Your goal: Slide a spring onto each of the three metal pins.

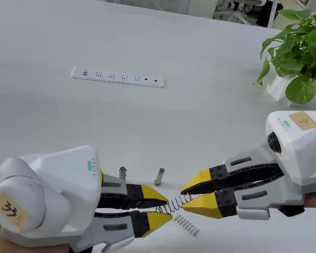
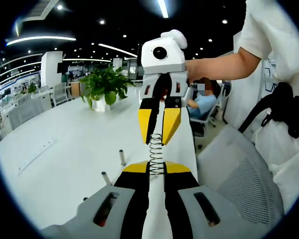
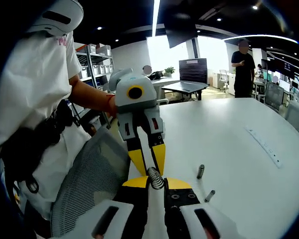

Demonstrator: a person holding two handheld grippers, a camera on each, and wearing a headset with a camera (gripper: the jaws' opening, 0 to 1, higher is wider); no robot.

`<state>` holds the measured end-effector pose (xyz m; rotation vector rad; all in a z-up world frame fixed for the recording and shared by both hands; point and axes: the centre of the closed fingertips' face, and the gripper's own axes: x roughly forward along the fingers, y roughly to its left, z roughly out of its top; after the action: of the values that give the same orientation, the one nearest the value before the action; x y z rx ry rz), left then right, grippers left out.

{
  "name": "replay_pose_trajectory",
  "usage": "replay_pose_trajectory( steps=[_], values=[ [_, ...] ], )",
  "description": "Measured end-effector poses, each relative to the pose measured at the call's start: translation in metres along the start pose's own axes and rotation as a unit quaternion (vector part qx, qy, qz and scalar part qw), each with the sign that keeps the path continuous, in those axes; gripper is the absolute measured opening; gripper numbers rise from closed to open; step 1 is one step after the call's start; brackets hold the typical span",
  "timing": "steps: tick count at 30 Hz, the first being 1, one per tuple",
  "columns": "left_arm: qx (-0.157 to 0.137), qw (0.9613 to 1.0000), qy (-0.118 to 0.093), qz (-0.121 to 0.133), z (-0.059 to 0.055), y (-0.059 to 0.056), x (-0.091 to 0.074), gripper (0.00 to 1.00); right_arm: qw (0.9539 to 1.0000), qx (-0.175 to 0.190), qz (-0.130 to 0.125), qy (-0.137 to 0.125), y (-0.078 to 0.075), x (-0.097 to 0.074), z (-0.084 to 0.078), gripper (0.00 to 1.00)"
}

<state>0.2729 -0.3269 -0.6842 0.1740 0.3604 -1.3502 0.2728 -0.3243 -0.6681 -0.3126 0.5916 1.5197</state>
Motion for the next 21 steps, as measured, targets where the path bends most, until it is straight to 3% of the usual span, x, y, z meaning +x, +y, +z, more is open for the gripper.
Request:
replay_pose_trajectory(
  steps=[21],
  values=[
    [-0.001, 1.0, 0.005, -0.007, -0.0039, -0.0038, 0.0026, 0.06, 0.9969, -0.053, 0.012, 0.057, 0.0049, 0.0051, 0.0035, 0.06]
  ],
)
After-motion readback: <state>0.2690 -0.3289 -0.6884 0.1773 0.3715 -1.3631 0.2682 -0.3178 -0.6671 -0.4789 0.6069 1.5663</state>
